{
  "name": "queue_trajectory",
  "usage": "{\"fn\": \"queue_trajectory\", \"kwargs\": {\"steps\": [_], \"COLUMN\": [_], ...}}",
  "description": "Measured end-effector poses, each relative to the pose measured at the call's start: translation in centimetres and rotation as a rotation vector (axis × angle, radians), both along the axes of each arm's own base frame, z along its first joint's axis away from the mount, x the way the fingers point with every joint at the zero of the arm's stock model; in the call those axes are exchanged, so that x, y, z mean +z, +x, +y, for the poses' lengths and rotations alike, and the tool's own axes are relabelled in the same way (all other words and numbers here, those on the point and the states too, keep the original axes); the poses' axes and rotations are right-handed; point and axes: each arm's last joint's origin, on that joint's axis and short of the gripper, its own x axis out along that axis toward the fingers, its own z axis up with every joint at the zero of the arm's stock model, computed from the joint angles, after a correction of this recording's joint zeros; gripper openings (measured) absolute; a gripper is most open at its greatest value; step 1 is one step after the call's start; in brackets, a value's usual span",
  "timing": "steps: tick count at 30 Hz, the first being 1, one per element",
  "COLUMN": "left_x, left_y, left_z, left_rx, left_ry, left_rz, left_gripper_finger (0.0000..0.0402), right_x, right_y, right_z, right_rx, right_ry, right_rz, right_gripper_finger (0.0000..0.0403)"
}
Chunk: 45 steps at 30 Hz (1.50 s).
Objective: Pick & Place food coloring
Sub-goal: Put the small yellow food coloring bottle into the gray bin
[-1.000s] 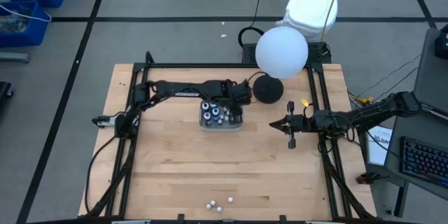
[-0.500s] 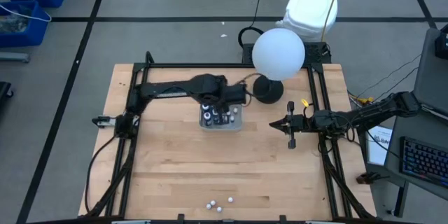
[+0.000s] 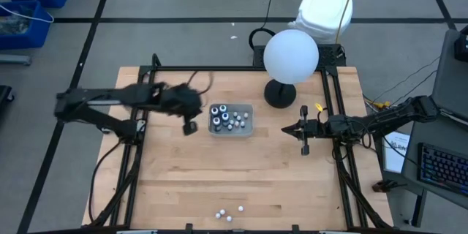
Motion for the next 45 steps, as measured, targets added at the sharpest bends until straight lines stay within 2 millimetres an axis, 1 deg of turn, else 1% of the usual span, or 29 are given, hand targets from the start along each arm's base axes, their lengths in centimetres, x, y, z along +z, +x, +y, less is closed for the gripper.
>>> {"fn": "queue_trajectory", "kwargs": {"steps": [3, 6, 9, 13, 16, 19, 22, 26, 29, 34, 36, 43, 45], "left_x": [-2.7, -5.1, -7.1, -9.1, -10.0, -11.1, -12.4, -14.0, -15.0, -16.0, -16.4, -16.7, -16.7], "left_y": [-2.5, -4.8, -6.8, -8.6, -9.2, -9.4, -9.8, -10.2, -10.4, -10.6, -10.7, -10.7, -10.7], "left_z": [-0.8, -1.7, -1.9, -1.8, -1.7, -1.9, -2.1, -2.0, -2.0, -2.0, -2.0, -2.0, -1.9], "left_rx": [-0.015, -0.090, -0.075, -0.045, -0.036, -0.096, -0.188, -0.189, -0.193, -0.190, -0.191, -0.175, -0.174], "left_ry": [-0.036, 0.039, 0.095, 0.075, 0.090, 0.119, 0.136, 0.174, 0.185, 0.163, 0.162, 0.171, 0.171], "left_rz": [-0.094, -0.152, -0.234, -0.328, -0.459, -0.577, -0.649, -0.716, -0.730, -0.712, -0.700, -0.681, -0.681], "left_gripper_finger": [0.0004, 0.0006, 0.0004, 0.0006, 0.0003, 0.0006, 0.0003, 0.0006, 0.0005, 0.0007, 0.0009, 0.0011, 0.0011], "right_x": [0.0, 0.1, 0.2, 0.2, 0.2, 0.3, 0.3, 0.3, 0.4, 0.4, 0.5, -0.1, -0.4], "right_y": [0.0, 0.0, 0.0, 0.0, 0.0, 0.0, 0.0, 0.0, 0.0, 0.0, 0.0, 0.2, 0.4], "right_z": [0.0, 0.0, 0.0, 0.0, 0.0, 0.0, 0.0, 0.0, 0.0, 0.2, 0.2, 0.2, 0.2], "right_rx": [0.000, 0.000, 0.000, 0.001, 0.001, 0.002, 0.001, 0.001, 0.004, 0.075, 0.079, 0.077, 0.035], "right_ry": [-0.003, -0.025, -0.035, -0.059, -0.088, -0.108, -0.127, -0.129, -0.147, -0.175, -0.179, -0.094, -0.066], "right_rz": [-0.004, -0.011, -0.020, -0.023, -0.022, -0.025, -0.027, -0.029, -0.034, -0.041, -0.049, 0.005, 0.025], "right_gripper_finger": [0.0000, 0.0000, 0.0000, 0.0000, 0.0000, 0.0000, 0.0000, 0.0000, 0.0000, 0.0000, 0.0000, 0.0000, 0.0000]}}
